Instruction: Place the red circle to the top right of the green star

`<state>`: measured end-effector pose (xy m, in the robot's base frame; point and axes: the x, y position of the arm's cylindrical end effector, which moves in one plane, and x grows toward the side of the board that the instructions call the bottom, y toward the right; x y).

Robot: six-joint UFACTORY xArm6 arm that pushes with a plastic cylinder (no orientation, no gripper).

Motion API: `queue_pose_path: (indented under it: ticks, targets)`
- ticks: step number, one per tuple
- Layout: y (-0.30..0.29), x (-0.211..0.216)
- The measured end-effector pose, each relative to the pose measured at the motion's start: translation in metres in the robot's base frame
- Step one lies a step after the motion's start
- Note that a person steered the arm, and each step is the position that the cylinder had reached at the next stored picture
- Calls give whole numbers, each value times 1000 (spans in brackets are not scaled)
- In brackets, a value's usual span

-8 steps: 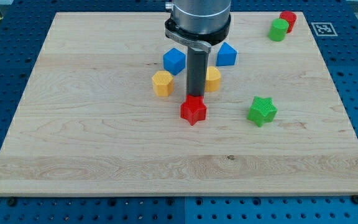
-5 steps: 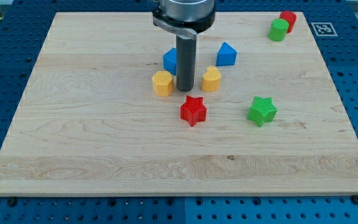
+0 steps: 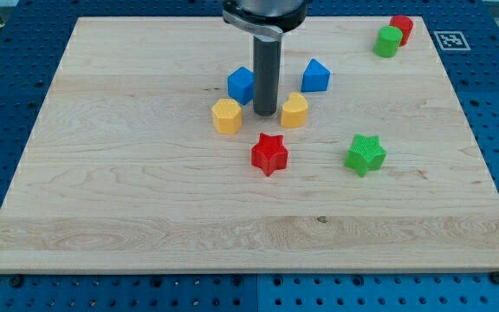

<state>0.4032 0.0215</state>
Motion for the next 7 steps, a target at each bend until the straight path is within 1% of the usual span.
queue_pose_path:
  ticks: [2, 3, 4, 5, 6, 7]
  targets:
    - [41, 3]
    - [48, 4]
    - [49, -10]
    - [66, -11]
    - [108, -11]
    - [142, -22]
